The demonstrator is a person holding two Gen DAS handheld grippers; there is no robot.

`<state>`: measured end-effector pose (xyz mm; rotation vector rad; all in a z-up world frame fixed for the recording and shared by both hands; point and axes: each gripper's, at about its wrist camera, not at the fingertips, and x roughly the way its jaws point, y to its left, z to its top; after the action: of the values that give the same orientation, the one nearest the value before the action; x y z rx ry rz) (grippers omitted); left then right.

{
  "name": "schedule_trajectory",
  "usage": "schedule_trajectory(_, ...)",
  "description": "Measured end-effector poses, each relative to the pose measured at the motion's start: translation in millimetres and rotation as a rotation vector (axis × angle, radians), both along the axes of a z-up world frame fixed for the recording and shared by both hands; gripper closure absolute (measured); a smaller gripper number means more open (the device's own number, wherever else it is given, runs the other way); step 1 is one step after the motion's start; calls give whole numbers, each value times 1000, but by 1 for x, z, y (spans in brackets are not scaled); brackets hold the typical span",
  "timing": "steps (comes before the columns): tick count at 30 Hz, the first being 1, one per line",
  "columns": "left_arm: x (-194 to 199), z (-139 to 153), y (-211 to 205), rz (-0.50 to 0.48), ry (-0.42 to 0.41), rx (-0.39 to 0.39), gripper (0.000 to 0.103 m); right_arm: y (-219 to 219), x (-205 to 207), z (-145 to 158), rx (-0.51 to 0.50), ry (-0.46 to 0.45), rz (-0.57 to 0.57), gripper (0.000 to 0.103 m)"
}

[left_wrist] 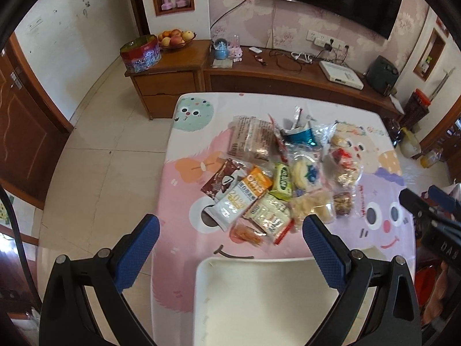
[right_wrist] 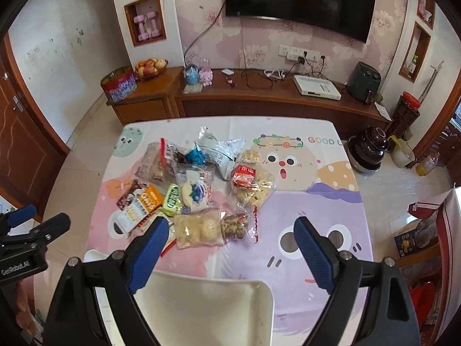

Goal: Organize snacks
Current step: 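Grasp the brown chocolate packet with the left tool while the right grasps a red-labelled bread bag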

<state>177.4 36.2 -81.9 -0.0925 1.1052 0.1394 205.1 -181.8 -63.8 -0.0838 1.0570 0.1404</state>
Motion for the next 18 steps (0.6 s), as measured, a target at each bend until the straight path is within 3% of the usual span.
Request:
schedule_trajectory(6, 30, -36, 14, -4, 73, 57, 4, -13, 39, -40, -17, 87, -23, 19)
schedule_trajectory(13, 61, -86, 39, 9, 179, 73, 4, -34, 76, -91, 50, 233, -54, 24)
schedule_trajectory(18, 89, -121, 52, 4, 251, 66, 4, -46, 99, -109, 87, 267, -83, 25)
